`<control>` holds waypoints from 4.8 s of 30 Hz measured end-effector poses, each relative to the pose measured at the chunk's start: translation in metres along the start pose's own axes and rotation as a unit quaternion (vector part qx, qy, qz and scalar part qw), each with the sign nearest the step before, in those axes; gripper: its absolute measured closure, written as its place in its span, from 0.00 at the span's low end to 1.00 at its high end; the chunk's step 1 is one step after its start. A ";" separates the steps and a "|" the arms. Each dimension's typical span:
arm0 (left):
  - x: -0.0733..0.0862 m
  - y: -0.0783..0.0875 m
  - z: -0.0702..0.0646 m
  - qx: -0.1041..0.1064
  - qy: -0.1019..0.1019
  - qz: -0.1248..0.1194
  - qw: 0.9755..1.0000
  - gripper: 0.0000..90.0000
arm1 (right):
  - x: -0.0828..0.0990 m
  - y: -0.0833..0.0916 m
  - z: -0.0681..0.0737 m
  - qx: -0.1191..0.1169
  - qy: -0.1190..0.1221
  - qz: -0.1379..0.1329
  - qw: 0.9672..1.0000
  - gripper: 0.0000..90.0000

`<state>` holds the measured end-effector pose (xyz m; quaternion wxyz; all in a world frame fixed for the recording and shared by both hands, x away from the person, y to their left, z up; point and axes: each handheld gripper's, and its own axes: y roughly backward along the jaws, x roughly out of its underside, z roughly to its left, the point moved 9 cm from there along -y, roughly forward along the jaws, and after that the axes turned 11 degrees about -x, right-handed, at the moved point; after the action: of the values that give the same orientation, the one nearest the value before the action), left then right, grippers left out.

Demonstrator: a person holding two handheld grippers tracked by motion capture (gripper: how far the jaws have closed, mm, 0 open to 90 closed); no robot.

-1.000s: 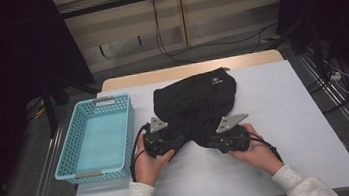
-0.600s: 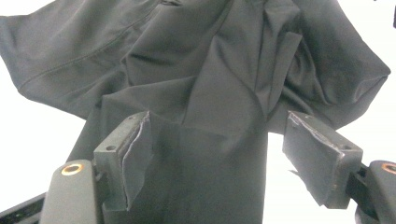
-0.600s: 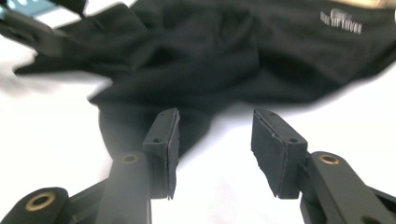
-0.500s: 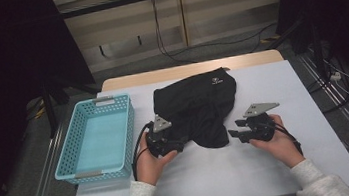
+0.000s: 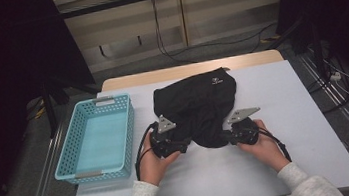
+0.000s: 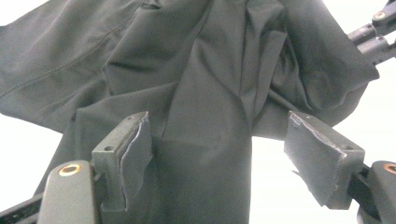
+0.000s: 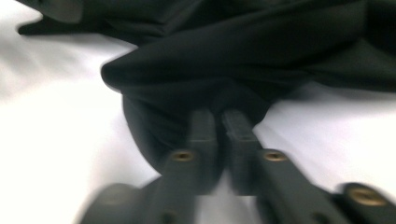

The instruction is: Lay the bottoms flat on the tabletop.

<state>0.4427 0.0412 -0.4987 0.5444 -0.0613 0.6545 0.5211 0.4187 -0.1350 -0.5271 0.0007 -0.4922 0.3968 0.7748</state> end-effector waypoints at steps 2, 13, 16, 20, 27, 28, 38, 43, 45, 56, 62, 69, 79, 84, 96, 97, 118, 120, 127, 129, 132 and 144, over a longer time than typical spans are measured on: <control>0.000 0.001 0.000 -0.001 0.005 -0.002 1.000 0.26 | 0.000 0.001 0.000 -0.002 -0.004 -0.002 1.000 0.98; -0.006 0.004 -0.008 0.004 -0.002 -0.009 1.000 0.26 | -0.011 0.070 0.002 0.017 -0.007 -0.068 0.998 0.99; -0.008 0.007 -0.012 0.006 0.000 -0.010 1.000 0.25 | -0.013 0.087 0.006 0.039 0.008 -0.071 0.997 0.99; -0.007 0.010 -0.017 0.010 -0.001 -0.012 1.000 0.25 | -0.016 0.103 0.014 0.047 0.023 -0.077 0.996 0.99; -0.006 0.010 -0.017 0.014 0.001 -0.011 1.000 0.26 | -0.006 0.076 0.035 0.003 0.034 -0.044 0.998 0.99; -0.007 0.009 -0.017 0.014 0.002 -0.011 1.000 0.26 | -0.002 0.067 0.037 0.000 0.043 -0.030 0.999 0.99; 0.003 -0.003 -0.017 0.023 -0.003 0.005 1.000 0.26 | -0.008 0.072 0.011 0.046 0.017 -0.062 0.997 0.72; 0.004 -0.002 -0.015 0.018 -0.005 0.005 1.000 0.27 | 0.011 0.069 -0.025 0.090 -0.032 -0.036 0.995 0.63; 0.005 -0.001 -0.015 0.017 -0.003 0.007 1.000 0.27 | 0.020 0.059 -0.032 0.091 -0.044 -0.014 0.995 0.60; 0.011 -0.003 -0.011 0.010 -0.004 0.010 1.000 0.27 | 0.017 0.032 -0.022 0.052 -0.026 0.015 0.998 0.98; 0.013 -0.004 -0.012 0.011 -0.008 0.014 1.000 0.27 | 0.013 0.068 -0.018 0.059 -0.022 -0.014 0.998 0.99; 0.012 -0.005 -0.012 0.013 -0.005 0.020 1.000 0.27 | 0.024 0.098 -0.018 0.079 -0.024 -0.016 0.996 0.99; 0.012 -0.005 -0.011 0.013 -0.003 0.018 1.000 0.27 | 0.057 0.119 -0.018 0.104 -0.026 0.017 0.994 0.80; 0.013 -0.004 -0.011 0.011 -0.005 0.020 1.000 0.27 | 0.038 0.107 -0.037 0.120 -0.038 -0.007 0.992 0.69; 0.009 0.003 -0.010 0.020 0.001 0.012 1.000 0.27 | 0.017 0.049 -0.082 0.139 -0.082 0.002 0.987 0.78; 0.008 0.003 -0.010 0.018 0.001 0.009 1.000 0.27 | 0.017 0.049 -0.082 0.139 -0.082 0.002 0.987 0.78; 0.004 0.006 -0.011 0.018 -0.003 0.006 1.000 0.27 | -0.004 0.024 -0.043 0.095 -0.018 0.040 0.994 0.86; 0.004 0.006 -0.010 0.017 -0.003 0.005 1.000 0.27 | -0.001 0.023 -0.045 0.098 -0.023 0.042 0.994 0.85; 0.003 0.007 -0.009 0.017 0.001 0.001 1.000 0.27 | -0.009 0.047 -0.064 0.117 -0.054 -0.006 0.992 0.68; 0.003 0.007 -0.009 0.017 0.000 0.001 1.000 0.27 | -0.010 0.056 -0.073 0.129 -0.070 -0.016 0.989 0.61; 0.003 0.008 -0.009 0.018 -0.001 0.003 1.000 0.27 | -0.007 0.065 -0.085 0.145 -0.090 -0.019 0.985 0.61; 0.003 0.006 -0.011 0.020 0.000 0.003 1.000 0.27 | 0.005 0.041 -0.091 0.126 -0.112 0.000 0.986 0.56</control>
<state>0.4304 0.0377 -0.4985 0.5436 -0.0484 0.6654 0.5093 0.4690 -0.2208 -0.5238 0.1068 -0.3979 0.4885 0.7692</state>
